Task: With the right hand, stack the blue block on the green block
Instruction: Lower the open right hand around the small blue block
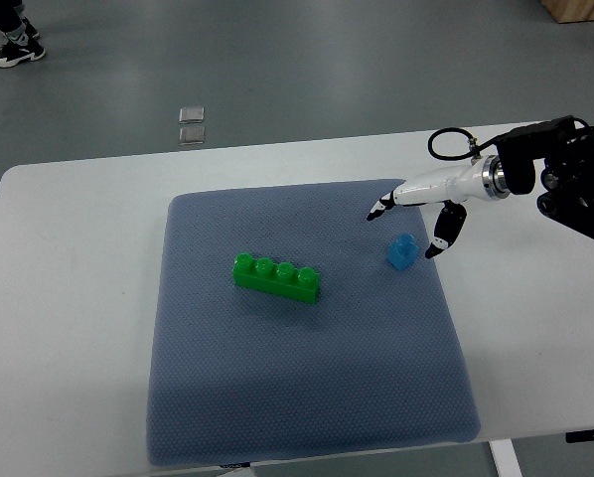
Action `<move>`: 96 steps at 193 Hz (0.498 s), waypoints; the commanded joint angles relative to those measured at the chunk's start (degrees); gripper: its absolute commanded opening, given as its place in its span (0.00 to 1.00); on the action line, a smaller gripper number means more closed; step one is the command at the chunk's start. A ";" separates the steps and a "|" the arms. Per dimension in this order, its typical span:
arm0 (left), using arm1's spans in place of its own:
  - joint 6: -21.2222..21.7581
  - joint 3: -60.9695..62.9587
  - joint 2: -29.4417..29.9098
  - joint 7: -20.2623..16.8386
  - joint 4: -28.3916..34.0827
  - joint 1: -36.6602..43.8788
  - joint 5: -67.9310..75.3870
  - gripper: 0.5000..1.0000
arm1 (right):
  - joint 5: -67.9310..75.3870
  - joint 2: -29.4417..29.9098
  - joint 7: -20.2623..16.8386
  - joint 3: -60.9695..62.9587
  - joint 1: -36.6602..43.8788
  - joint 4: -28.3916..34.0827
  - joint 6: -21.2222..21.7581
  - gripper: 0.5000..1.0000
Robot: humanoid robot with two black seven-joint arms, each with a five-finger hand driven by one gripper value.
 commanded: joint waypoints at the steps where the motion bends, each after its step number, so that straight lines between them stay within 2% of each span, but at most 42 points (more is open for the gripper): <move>1: -0.01 0.00 0.00 -0.02 0.00 0.00 -0.02 1.00 | -0.19 1.04 -1.35 -0.05 -0.41 -0.29 -0.32 0.81; 37: -0.01 0.00 0.00 -0.02 0.00 0.00 -0.02 1.00 | -0.36 1.66 -1.70 -0.13 -0.94 -0.46 -0.50 0.81; 96: -0.01 0.00 0.00 -0.02 0.00 0.00 -0.02 1.00 | -1.94 2.54 -2.14 -1.01 -2.52 -2.22 -4.10 0.81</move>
